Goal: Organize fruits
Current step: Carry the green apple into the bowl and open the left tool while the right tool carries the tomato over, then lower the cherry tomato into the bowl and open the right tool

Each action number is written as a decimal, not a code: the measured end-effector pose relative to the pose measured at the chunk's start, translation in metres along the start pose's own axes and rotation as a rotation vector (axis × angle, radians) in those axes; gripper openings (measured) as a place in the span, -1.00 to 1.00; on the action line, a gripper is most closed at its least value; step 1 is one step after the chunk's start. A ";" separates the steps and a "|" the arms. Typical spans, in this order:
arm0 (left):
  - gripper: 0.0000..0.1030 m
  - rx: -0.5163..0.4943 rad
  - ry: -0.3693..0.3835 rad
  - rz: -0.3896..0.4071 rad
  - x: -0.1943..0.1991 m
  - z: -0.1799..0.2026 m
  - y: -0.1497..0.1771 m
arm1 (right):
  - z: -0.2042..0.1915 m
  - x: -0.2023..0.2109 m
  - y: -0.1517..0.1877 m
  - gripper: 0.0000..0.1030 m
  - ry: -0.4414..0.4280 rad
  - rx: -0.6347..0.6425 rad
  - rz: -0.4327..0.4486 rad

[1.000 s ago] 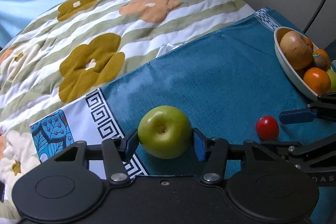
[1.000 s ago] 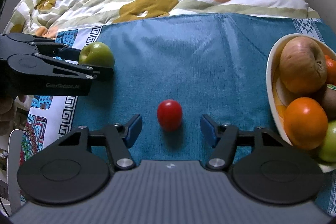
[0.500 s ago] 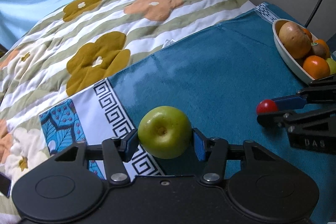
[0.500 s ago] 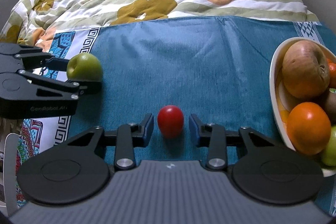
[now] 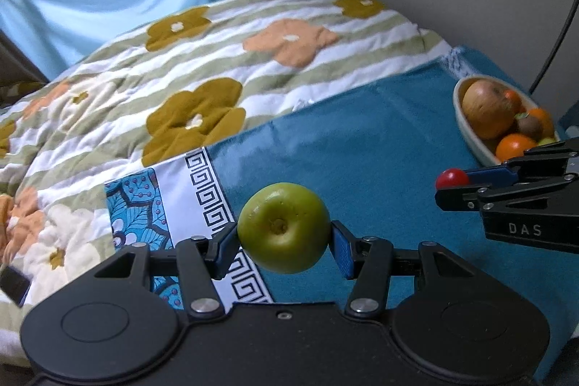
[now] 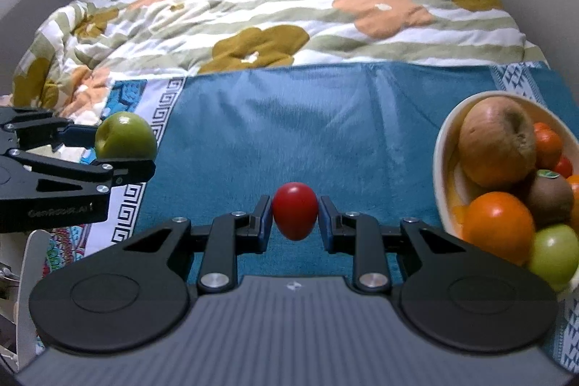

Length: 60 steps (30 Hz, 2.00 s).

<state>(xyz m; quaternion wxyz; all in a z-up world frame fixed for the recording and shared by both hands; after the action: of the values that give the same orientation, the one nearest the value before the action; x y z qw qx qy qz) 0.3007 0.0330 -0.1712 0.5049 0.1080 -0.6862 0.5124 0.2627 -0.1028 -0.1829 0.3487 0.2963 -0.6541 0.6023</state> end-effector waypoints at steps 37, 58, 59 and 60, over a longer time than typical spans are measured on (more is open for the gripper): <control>0.12 0.081 0.019 0.082 -0.045 0.239 -0.083 | 0.261 0.068 -0.006 -0.19 -0.013 0.012 0.129; 0.68 0.053 -0.014 0.058 -0.078 0.257 -0.090 | 0.278 0.041 -0.009 -0.19 -0.042 0.023 0.097; 0.68 0.059 -0.012 0.061 -0.076 0.257 -0.090 | 0.277 0.040 -0.009 -0.19 -0.044 0.026 0.097; 0.68 0.065 -0.010 0.064 -0.074 0.256 -0.090 | 0.276 0.040 -0.010 -0.19 -0.046 0.030 0.097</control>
<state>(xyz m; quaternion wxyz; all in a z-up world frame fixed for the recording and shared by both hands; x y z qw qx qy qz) 0.2459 -0.2428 -0.1682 0.4812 0.1049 -0.6747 0.5497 0.2202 -0.3768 -0.1537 0.2995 0.2830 -0.6665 0.6213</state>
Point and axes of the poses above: each gripper's, at about its wrist camera, not at the fingertips, and x roughly against the way its jaws point, z to its right, y to its underside, the point moved 10 cm from there along -x, roughly the way its jaws point, and after that the axes turned 8 degrees about y, right-handed, at the moved point
